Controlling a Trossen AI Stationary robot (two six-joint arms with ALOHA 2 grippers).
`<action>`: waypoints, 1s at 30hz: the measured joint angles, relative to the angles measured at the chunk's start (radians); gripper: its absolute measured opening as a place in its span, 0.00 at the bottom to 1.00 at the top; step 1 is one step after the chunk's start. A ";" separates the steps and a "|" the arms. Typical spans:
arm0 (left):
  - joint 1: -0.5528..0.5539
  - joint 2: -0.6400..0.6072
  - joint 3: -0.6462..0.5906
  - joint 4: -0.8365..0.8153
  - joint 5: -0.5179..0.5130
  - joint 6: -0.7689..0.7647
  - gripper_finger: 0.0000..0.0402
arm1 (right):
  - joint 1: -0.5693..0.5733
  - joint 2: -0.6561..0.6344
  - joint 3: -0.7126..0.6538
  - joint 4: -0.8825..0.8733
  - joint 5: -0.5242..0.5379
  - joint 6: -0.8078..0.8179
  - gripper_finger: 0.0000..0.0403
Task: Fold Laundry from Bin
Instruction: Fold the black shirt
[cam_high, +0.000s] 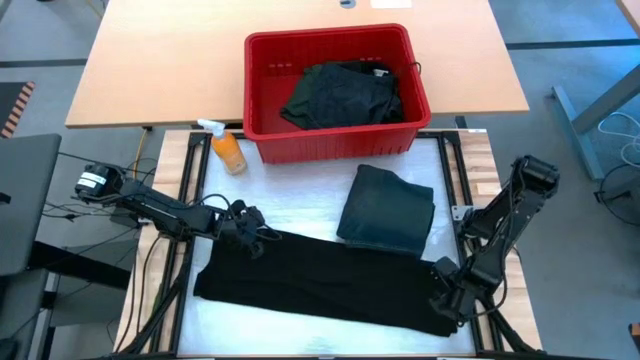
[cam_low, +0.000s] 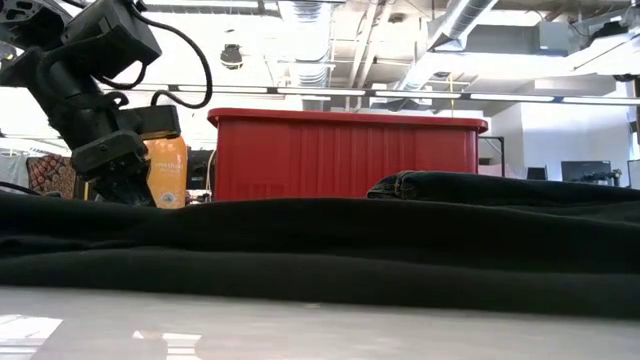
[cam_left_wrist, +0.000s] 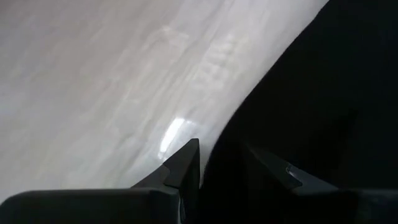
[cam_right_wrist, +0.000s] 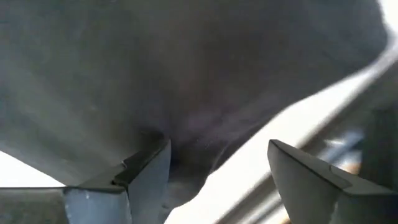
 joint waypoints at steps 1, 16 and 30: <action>0.000 0.000 0.000 -0.014 -0.009 -0.002 0.26 | 0.000 0.000 -0.017 0.042 0.000 0.000 0.74; 0.023 -0.111 0.054 -0.205 -0.259 -0.017 0.26 | -0.055 0.035 -0.141 0.230 0.085 -0.047 0.70; -0.099 -0.182 0.017 0.427 0.005 0.086 0.26 | -0.115 -0.024 -0.130 0.217 0.122 -0.200 0.06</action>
